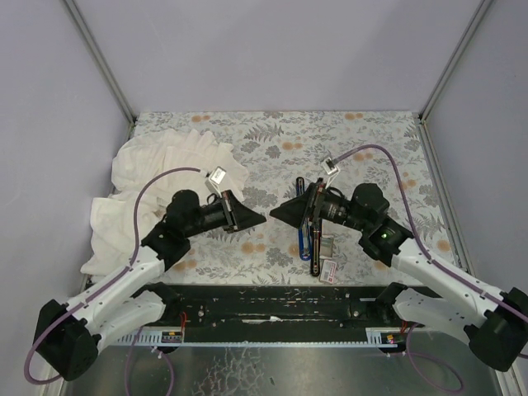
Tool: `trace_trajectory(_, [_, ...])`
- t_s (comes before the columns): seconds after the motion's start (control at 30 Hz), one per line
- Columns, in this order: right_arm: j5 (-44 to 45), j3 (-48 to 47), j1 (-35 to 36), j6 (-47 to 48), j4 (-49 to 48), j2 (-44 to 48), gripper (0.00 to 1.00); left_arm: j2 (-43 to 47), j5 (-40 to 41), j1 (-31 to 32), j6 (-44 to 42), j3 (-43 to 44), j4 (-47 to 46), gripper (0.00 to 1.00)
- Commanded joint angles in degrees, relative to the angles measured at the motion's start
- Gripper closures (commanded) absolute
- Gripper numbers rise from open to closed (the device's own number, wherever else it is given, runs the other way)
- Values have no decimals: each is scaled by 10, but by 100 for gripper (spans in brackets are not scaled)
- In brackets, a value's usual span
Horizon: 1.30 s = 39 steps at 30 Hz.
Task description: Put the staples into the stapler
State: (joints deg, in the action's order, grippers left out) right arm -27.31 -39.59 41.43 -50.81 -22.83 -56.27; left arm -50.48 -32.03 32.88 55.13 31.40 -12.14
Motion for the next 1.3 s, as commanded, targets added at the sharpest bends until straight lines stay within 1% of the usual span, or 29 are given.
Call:
trace_trajectory(0.0, [98, -27, -6, 102, 134, 44, 3, -38, 122, 42, -98, 37, 210, 100])
trace_trajectory(0.07, [138, -37, -6, 129, 184, 52, 0, -78, 187, 88, -104, 59, 262, 100])
trace_trajectory(0.17, [178, -53, -6, 164, 249, 57, 1, -144, 285, 147, -108, 102, 324, 100])
trace_trajectory(0.2, [188, -57, -6, 173, 265, 59, 1, -166, 303, 159, -106, 112, 335, 100])
trace_trajectory(0.33, [200, -66, -6, 231, 311, 59, 1, -241, 341, 185, -90, 137, 340, 100])
trace_trajectory(0.47, [229, -61, -6, 245, 340, 62, 1, -299, 375, 207, -79, 160, 344, 100])
trace_trajectory(0.67, [272, -37, -6, 223, 339, 73, 1, -370, 383, 227, -69, 183, 346, 97])
trace_trajectory(0.87, [275, -47, -6, 214, 366, 51, 1, -410, 383, 240, -73, 200, 360, 92])
trace_trajectory(1.07, [276, -46, -6, 211, 373, 43, 1, -428, 369, 251, -76, 204, 362, 79])
trace_trajectory(1.27, [280, -37, -6, 201, 369, 48, 1, -434, 333, 258, -64, 189, 318, 70])
